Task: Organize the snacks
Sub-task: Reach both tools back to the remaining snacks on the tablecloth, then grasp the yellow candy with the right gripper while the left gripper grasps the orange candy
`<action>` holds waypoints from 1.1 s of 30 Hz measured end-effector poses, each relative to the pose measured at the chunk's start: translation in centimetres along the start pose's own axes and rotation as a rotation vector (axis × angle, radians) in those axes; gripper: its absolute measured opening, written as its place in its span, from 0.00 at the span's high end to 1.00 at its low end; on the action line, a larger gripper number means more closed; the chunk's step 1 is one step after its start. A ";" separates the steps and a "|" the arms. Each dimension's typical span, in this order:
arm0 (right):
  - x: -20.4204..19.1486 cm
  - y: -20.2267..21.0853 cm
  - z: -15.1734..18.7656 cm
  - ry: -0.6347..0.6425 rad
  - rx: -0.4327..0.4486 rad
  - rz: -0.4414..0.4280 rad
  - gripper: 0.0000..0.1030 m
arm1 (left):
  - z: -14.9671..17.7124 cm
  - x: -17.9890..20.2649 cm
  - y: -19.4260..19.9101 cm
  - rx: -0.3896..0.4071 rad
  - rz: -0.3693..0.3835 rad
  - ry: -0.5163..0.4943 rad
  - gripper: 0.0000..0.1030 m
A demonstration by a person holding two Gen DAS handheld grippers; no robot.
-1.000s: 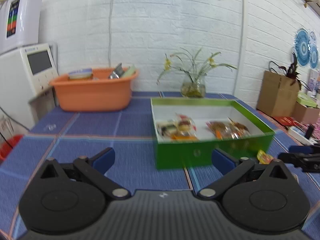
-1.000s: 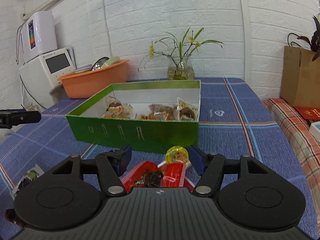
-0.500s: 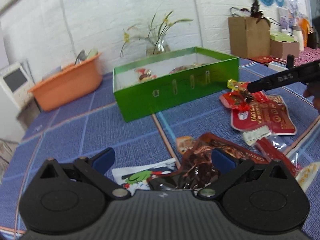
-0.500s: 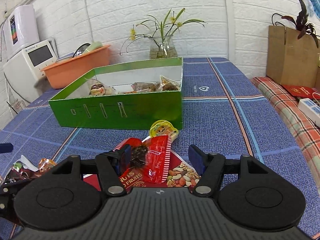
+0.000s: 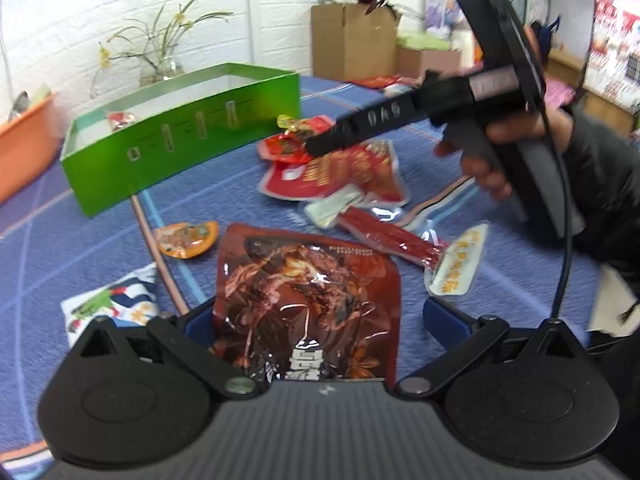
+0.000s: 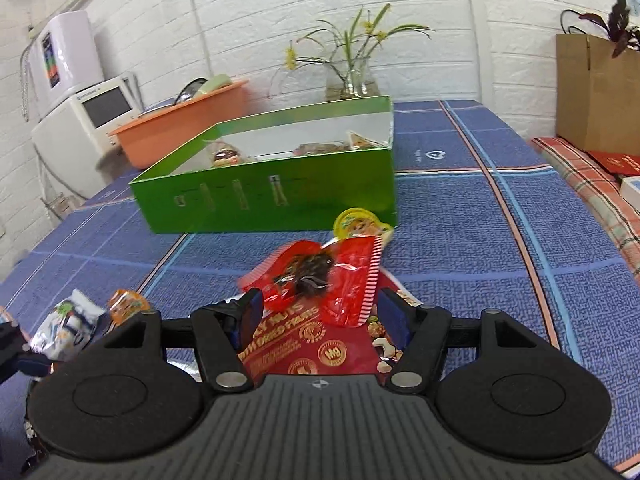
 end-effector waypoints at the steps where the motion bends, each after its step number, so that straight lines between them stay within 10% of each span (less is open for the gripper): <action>1: -0.3 0.3 0.2 0.019 -0.012 -0.018 0.00 | 0.0 -0.3 0.4 0.005 0.008 0.012 0.00; 7: 0.8 2.9 -0.8 -0.055 0.005 -0.122 0.00 | -1.4 -3.9 5.2 0.158 -0.024 0.101 0.00; 11: 2.6 1.7 -3.1 -0.082 0.145 -0.006 0.00 | -4.1 -8.0 5.4 0.275 -0.168 0.260 0.00; 15: 2.8 -2.8 -3.8 -0.005 0.075 0.096 0.00 | -5.0 -10.3 1.2 0.244 -0.288 0.453 0.01; 26: 1.9 -6.8 -3.6 0.132 -0.035 0.101 0.00 | -5.1 -7.3 -4.4 0.110 -0.220 0.228 0.04; 33: 1.7 -6.8 -4.0 0.150 -0.029 0.145 0.34 | -3.9 -7.2 -5.2 0.057 -0.182 0.252 0.44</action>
Point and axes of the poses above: each gripper's, at about its wrist camera, not at the fingertips, and y roughly against the way its jaws point, x to its right, z to its underside, the point moved 4 cm from there along -y, roughly the way its jaws point, and after that the axes turned 2 degrees about y, right-handed, at the moved point
